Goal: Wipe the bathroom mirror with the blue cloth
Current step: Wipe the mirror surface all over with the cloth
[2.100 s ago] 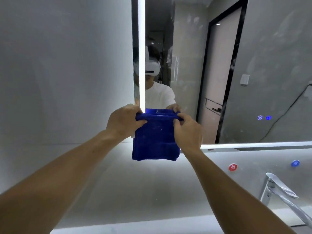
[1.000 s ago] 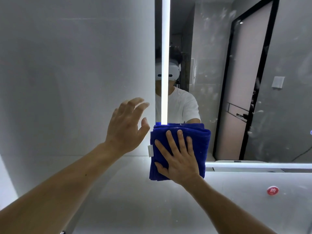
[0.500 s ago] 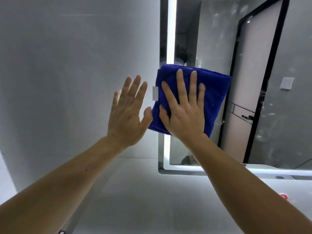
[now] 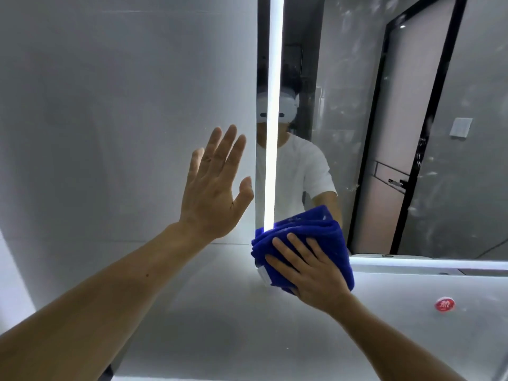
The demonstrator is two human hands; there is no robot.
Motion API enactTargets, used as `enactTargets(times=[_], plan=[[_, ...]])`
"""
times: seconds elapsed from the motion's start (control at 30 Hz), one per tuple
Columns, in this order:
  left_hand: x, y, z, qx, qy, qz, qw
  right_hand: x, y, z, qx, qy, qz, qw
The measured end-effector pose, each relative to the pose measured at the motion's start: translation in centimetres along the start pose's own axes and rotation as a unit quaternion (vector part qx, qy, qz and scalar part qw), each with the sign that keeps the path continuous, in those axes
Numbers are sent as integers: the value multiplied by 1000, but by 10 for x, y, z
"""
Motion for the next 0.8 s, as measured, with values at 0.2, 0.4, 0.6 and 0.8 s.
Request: enactTargets(times=[0.2,0.4,0.6,0.8], plan=[[9,-2,-3,-1,-1,3,1000,40,99,45,-184,69,44,979],[20,-6,-3,13,6,11,1000,55,123,103,-312,99,69,943],[14,-7,-9,11,-6,15,1000,13,8,47,-92,-13,54,994],[8,-1,-9,3,-16,17,1000,-7,-25,-33,89,-93,-8,992]])
Point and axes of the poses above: each hand's wrist, its own z-axis towards the middle knuckle, its own x-axis out of the back of the hand, y = z × x, the point moved 9 cm from there along z, towards the middle knuckle, and after that the axes turned 7 degrees about -z, right-handed, at the moved point
